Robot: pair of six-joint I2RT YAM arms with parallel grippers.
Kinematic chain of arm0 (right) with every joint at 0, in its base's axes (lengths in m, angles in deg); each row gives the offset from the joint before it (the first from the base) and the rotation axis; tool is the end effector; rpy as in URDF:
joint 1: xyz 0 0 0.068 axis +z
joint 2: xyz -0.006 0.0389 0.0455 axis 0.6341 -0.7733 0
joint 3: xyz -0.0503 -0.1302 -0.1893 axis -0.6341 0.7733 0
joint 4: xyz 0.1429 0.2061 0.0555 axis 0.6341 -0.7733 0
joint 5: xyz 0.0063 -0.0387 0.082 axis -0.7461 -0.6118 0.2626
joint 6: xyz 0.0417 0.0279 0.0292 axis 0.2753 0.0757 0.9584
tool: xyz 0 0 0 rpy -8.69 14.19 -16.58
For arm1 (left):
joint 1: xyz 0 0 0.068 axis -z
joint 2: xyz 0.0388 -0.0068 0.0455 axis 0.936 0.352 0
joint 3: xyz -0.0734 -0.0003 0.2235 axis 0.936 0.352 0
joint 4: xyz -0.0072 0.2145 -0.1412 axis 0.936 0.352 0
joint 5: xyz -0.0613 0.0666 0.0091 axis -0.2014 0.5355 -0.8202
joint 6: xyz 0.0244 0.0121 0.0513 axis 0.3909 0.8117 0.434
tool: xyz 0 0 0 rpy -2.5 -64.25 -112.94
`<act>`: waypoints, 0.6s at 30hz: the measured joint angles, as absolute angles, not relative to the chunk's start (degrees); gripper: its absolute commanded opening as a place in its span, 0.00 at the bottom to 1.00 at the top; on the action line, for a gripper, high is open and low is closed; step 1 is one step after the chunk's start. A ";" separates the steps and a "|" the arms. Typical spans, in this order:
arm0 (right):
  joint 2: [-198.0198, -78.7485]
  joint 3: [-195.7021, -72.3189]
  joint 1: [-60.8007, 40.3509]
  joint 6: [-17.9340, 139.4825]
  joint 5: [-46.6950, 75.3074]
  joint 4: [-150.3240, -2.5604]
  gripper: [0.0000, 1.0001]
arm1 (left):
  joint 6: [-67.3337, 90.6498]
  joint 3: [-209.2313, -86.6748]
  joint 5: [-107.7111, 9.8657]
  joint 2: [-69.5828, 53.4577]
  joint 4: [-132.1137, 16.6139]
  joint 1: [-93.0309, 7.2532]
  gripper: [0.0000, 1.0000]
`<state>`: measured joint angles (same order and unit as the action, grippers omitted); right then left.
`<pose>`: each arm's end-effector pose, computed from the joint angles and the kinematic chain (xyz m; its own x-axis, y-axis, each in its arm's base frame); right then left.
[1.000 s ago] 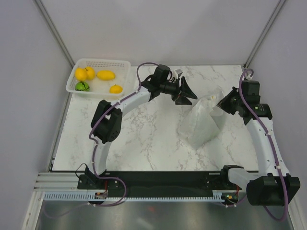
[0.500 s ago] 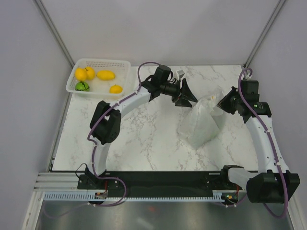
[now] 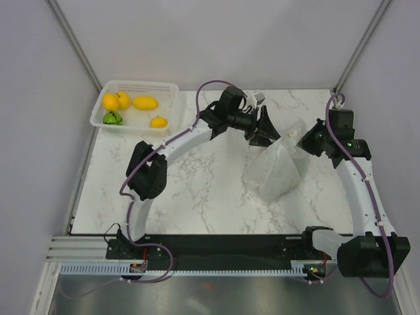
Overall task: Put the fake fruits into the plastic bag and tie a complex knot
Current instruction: Tie the plastic bag at the center of the board.
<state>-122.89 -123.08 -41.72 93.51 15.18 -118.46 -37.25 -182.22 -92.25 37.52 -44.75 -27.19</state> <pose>0.2515 -0.0043 0.2954 -0.5727 0.6540 -0.4943 0.3867 0.7472 0.5405 0.3289 -0.3423 0.2612 -0.9761 0.1553 -0.1518 0.1868 0.2438 -0.9517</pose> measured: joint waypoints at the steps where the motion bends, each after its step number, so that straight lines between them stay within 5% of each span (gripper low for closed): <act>1: -122.95 -123.08 -41.72 93.40 15.16 -118.50 0.00 | -37.25 -182.87 -92.25 37.52 -44.68 -26.78 0.63; 18: -123.52 -123.35 -41.72 92.68 15.00 -118.83 0.00 | -37.03 -187.94 -88.08 38.88 -44.58 -23.43 0.59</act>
